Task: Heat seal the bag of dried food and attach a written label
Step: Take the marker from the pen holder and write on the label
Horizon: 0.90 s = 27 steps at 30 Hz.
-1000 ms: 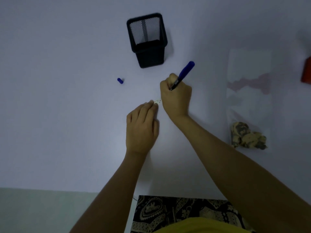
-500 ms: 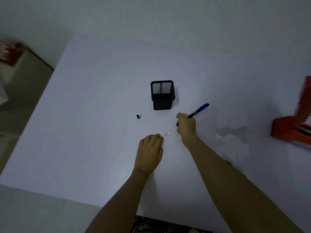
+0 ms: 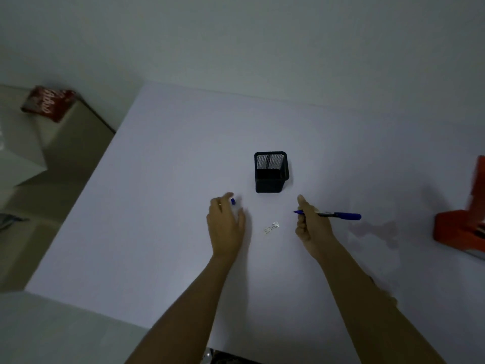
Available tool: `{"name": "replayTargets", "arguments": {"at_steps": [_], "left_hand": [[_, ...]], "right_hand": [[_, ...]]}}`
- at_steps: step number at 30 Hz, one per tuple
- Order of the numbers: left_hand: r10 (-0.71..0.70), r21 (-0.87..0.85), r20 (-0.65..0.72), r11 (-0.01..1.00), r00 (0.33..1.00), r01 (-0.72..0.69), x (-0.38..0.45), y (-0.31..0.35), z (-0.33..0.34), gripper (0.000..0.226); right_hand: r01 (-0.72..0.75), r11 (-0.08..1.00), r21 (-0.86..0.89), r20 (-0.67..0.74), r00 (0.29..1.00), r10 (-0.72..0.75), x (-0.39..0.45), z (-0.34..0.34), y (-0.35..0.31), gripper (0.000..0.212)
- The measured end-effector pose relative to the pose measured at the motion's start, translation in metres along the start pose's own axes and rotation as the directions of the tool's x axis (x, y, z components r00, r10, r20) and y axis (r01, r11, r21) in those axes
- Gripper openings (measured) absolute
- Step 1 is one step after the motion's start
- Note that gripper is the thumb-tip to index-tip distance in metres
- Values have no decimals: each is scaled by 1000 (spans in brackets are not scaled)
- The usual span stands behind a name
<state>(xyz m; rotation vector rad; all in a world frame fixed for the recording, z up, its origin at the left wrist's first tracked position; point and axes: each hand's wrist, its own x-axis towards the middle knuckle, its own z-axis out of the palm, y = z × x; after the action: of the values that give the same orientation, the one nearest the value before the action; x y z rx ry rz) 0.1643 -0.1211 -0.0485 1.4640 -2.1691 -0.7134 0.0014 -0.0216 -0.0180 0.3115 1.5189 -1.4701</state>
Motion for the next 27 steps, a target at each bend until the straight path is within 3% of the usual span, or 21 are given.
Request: {"name": "replayTargets", "arguments": {"at_steps": [3,7,9,11,13,16,20,27], "left_hand": [[-188,-88,101,976,977,197,17,-6,-4,63],[-157,-80,188,981,970,174,38,-16,-6,27],[-210,-186,173,953,962,241,44,-10,-14,16],[-311,-378,192,852,931,362,48,8,-30,10],[-348,-578,284,681,893,449,49,28,-50,6],[-288,-751,367,469,885,464,42,52,-84,17],[-194,-832,405,328,893,448,32,72,-124,16],[-88,-850,387,352,918,392,18,86,-160,18]], "right_hand": [[-57,995,75,83,995,51,-9,10,-9,24],[-69,994,80,152,987,56,-27,24,-24,18],[-2,998,57,172,985,-7,-36,31,-30,17],[74,997,37,195,978,-80,-47,40,-37,18],[138,990,17,222,965,-138,-58,50,-45,14],[224,974,-31,285,936,-206,-80,68,-55,11],[287,957,-36,356,899,-256,-109,89,-61,13],[345,938,-30,407,861,-303,-142,102,-62,15]]}}
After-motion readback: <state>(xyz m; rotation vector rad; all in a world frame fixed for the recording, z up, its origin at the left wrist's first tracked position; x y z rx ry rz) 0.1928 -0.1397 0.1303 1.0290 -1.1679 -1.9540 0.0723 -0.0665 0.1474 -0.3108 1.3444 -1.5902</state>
